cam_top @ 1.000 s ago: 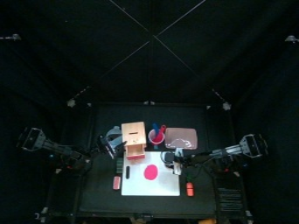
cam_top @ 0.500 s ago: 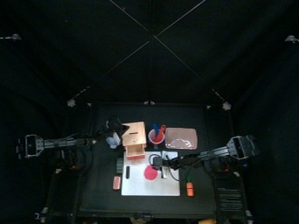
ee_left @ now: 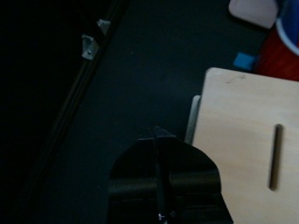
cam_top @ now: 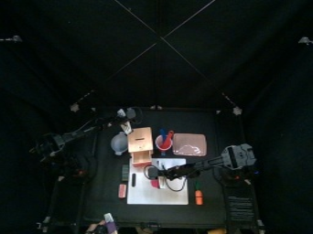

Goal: Get the cutter from the drawer then cut the dough then place the extra dough in the bowl
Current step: Shut the drawer

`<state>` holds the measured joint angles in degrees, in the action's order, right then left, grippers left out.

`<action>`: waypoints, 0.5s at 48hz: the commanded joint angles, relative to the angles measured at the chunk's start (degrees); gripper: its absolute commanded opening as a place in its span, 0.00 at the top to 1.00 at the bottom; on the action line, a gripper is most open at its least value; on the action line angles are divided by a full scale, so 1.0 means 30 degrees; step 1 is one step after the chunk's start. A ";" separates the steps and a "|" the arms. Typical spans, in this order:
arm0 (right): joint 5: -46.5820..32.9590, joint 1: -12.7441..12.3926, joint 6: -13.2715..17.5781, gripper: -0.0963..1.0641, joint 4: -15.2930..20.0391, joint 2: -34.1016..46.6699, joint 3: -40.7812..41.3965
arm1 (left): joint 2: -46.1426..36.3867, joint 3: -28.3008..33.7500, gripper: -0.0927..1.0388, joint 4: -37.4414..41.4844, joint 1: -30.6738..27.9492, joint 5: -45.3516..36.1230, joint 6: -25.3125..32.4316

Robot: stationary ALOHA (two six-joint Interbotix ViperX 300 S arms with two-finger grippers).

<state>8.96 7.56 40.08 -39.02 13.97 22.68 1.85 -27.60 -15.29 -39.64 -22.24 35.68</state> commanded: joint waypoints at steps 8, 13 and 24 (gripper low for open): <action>0.1494 -0.0088 0.0000 0.75 -0.0791 0.1055 -0.2080 | 0.1904 0.2520 0.68 0.0996 0.0029 -0.1348 0.0000; 0.1523 -0.0205 0.0000 0.75 -0.0908 0.1230 -0.2402 | 0.1963 0.2461 0.68 0.1318 0.0059 -0.1611 0.0000; 0.1523 -0.0557 0.0000 0.75 -0.1318 0.1465 -0.2813 | 0.1934 0.2285 0.68 0.1465 0.0967 -0.1699 0.0029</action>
<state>13.71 6.59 40.08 -42.63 19.34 15.82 8.35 -22.06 -11.25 -37.88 -27.51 35.68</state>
